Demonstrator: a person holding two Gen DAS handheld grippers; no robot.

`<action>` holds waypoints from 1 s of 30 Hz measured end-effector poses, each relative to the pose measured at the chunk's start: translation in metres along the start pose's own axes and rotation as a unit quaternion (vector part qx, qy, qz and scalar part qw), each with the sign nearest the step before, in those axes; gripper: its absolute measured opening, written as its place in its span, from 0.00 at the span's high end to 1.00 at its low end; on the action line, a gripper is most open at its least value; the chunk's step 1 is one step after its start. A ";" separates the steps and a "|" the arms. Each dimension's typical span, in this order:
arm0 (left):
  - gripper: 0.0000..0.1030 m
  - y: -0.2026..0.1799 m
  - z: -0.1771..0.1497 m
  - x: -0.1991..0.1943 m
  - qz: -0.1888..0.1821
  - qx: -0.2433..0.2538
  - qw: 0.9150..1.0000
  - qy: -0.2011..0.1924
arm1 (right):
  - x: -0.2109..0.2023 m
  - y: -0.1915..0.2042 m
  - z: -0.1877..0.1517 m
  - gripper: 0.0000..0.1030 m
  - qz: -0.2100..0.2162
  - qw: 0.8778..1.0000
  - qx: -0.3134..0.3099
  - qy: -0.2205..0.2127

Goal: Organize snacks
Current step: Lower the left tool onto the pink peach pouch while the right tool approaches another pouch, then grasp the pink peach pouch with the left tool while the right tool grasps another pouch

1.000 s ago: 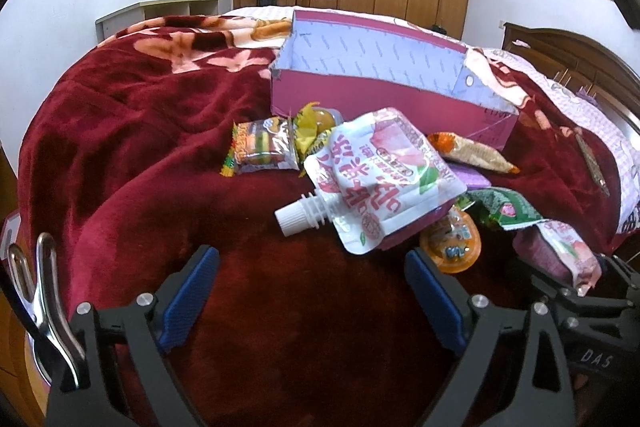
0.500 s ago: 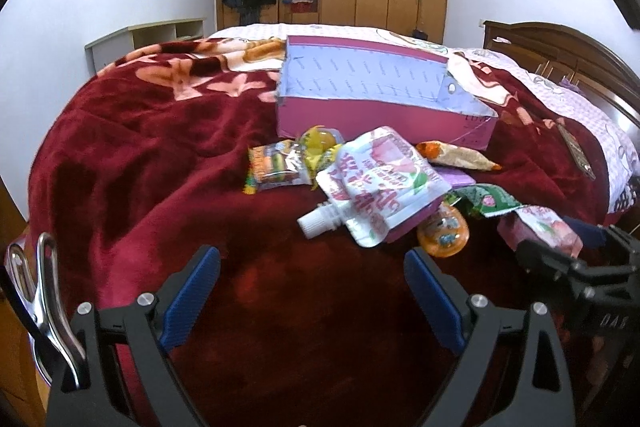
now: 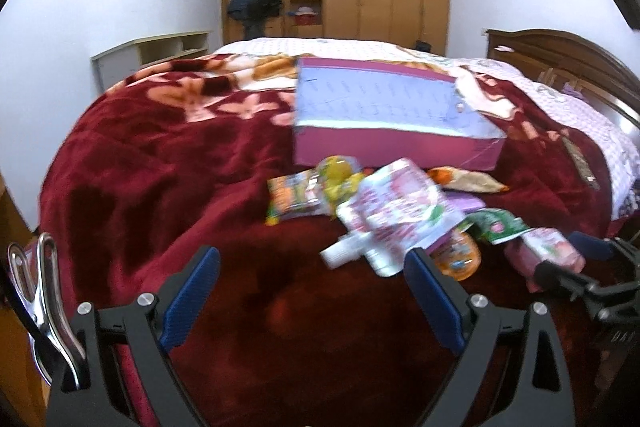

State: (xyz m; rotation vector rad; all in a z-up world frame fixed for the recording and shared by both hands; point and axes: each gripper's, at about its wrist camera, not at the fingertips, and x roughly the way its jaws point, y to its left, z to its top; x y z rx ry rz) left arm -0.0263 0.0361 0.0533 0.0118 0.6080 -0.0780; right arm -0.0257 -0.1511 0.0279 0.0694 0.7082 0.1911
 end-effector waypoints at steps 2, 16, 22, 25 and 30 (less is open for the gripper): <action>0.06 -0.008 0.005 0.003 -0.015 0.008 1.000 -0.001 | -0.001 0.000 0.000 0.03 0.000 1.000 -0.002 -0.001; 0.06 -0.046 0.023 0.047 -0.050 0.013 0.998 0.042 | 0.001 -0.009 -0.001 0.03 0.011 1.000 0.010 0.004; 0.06 -0.047 0.030 0.061 -0.033 -0.009 0.998 0.049 | 0.005 -0.011 -0.002 0.03 0.019 1.000 0.016 0.010; 0.06 -0.052 0.032 0.072 -0.026 -0.013 0.998 0.057 | 0.008 -0.013 -0.003 0.03 0.021 0.999 0.020 0.013; 0.06 -0.054 0.029 0.081 -0.005 -0.009 0.998 0.063 | 0.012 -0.015 -0.005 0.03 0.024 0.999 0.026 0.020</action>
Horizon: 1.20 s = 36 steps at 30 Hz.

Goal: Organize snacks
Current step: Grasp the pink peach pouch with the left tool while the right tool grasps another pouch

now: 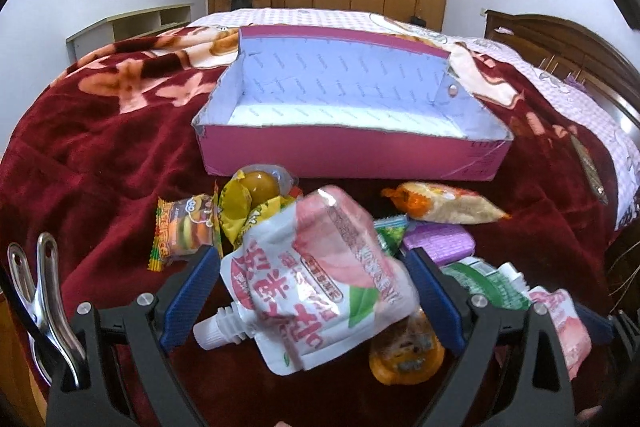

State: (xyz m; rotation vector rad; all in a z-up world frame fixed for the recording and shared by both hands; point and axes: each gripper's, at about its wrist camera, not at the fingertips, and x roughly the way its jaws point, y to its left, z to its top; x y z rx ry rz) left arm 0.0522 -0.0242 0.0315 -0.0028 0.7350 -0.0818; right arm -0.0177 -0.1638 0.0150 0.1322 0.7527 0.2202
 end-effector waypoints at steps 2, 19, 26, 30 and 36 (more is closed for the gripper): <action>0.06 0.003 -0.003 0.000 0.005 -0.004 1.000 -0.002 | 0.000 -0.001 0.000 0.03 0.000 1.000 0.003 0.001; 0.08 0.014 -0.011 -0.012 -0.017 -0.023 1.000 -0.006 | 0.005 0.001 0.000 0.03 -0.008 1.000 0.001 0.007; 0.08 0.014 -0.015 -0.034 -0.019 -0.008 0.999 -0.025 | 0.013 0.004 0.002 0.03 -0.017 1.000 -0.003 0.014; 0.08 0.013 -0.016 -0.043 -0.021 -0.002 0.999 -0.036 | 0.015 0.003 0.002 0.09 -0.021 1.000 0.001 0.012; 0.08 0.011 -0.017 -0.050 -0.020 0.004 0.999 -0.043 | 0.016 -0.002 0.004 0.23 -0.016 1.000 0.011 0.007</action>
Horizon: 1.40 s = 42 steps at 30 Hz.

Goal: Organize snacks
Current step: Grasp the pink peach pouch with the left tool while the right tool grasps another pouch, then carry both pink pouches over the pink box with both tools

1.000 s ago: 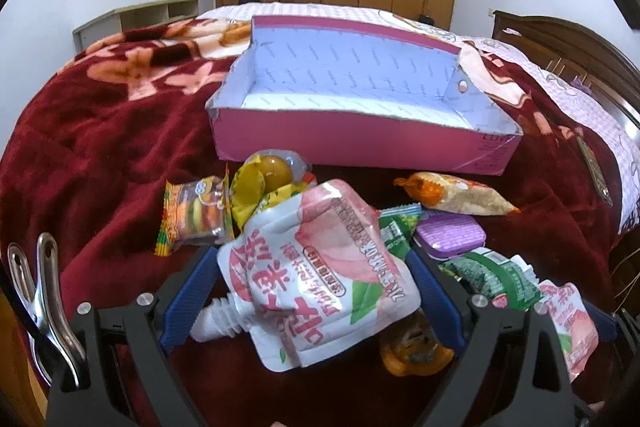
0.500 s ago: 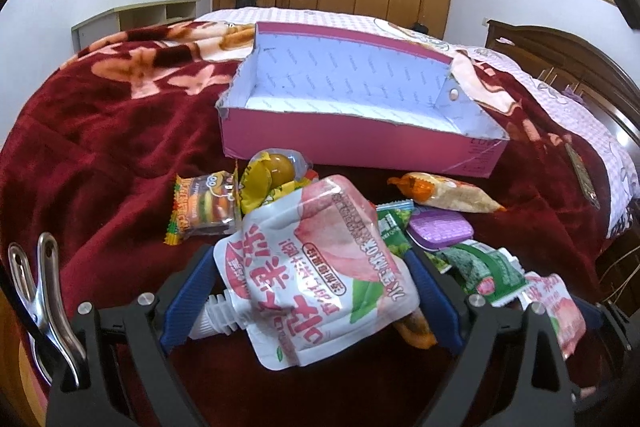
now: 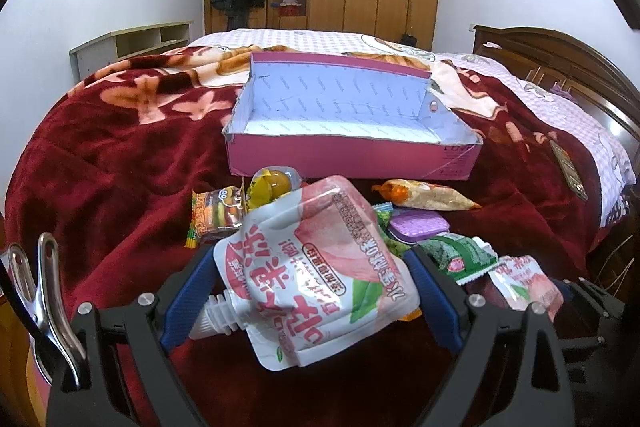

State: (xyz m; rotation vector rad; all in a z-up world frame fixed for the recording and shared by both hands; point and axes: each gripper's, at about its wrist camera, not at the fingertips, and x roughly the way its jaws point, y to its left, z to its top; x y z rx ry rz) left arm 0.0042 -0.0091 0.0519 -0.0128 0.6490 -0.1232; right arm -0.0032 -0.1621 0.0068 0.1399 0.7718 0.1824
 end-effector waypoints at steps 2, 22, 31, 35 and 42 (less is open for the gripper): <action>0.08 0.000 0.000 0.000 0.001 0.000 1.000 0.000 | -0.003 0.001 0.000 0.23 0.002 1.000 -0.003 -0.005; 0.08 0.005 -0.006 -0.015 0.005 -0.004 1.000 -0.001 | -0.044 0.015 0.003 0.25 0.000 0.997 -0.030 -0.068; 0.08 0.003 -0.006 -0.023 0.003 -0.001 1.000 -0.003 | -0.056 0.024 0.005 0.25 0.005 0.995 -0.044 -0.085; 0.08 0.002 -0.005 -0.026 0.001 0.003 1.000 -0.004 | -0.057 0.026 0.007 0.25 0.005 0.995 -0.049 -0.089; 0.08 -0.003 0.000 -0.028 0.002 0.013 1.000 -0.010 | -0.057 0.029 0.013 0.25 0.004 0.994 -0.062 -0.093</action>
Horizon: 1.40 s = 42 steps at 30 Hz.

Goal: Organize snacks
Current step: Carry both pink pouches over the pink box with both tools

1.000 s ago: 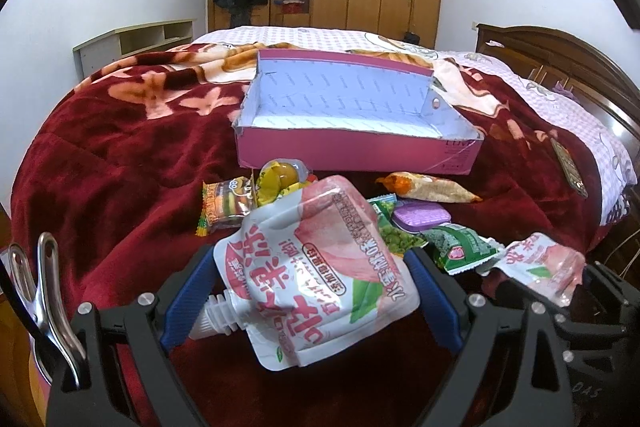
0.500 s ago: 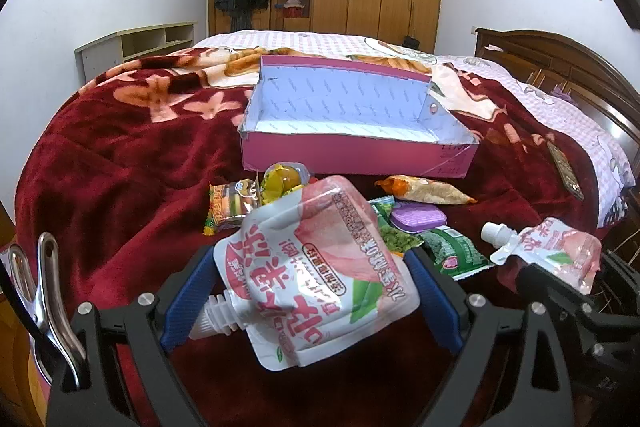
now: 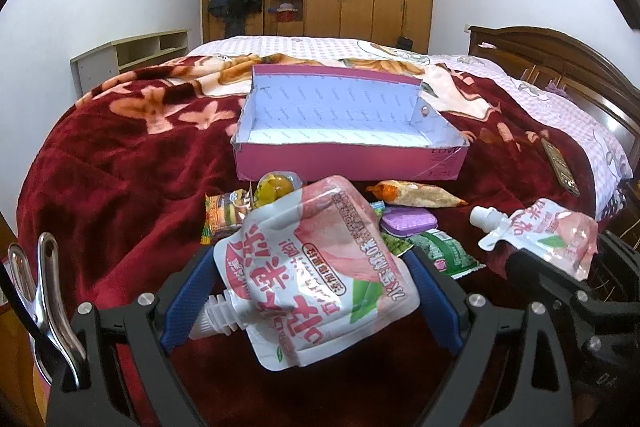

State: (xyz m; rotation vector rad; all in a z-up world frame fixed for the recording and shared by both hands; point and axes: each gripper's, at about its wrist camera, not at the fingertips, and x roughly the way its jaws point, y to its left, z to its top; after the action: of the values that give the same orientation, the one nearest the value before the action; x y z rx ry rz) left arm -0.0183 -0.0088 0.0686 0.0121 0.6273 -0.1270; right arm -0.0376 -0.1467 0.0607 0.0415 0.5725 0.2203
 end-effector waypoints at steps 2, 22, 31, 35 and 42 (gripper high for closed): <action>0.08 -0.001 0.001 0.000 0.001 0.003 1.000 -0.002 | 0.001 0.000 0.002 0.25 0.002 1.000 0.000 0.000; 0.07 0.002 0.049 0.008 0.010 0.017 1.000 -0.016 | 0.020 -0.004 0.037 0.25 0.010 1.000 -0.014 -0.013; 0.07 0.001 0.075 0.027 0.017 0.023 0.999 -0.021 | 0.037 -0.013 0.063 0.25 0.008 1.000 -0.011 -0.023; 0.07 0.000 0.087 0.035 0.016 0.021 0.999 -0.019 | 0.045 -0.018 0.074 0.25 0.008 1.000 -0.005 -0.023; 0.07 0.000 0.106 0.052 0.018 0.019 0.999 -0.018 | 0.061 -0.023 0.092 0.25 0.005 1.000 -0.005 -0.022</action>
State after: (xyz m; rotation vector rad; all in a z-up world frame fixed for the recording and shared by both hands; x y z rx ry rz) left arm 0.0856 -0.0198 0.1235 0.0580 0.5882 -0.1049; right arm 0.0666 -0.1535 0.1034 0.0392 0.5277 0.2315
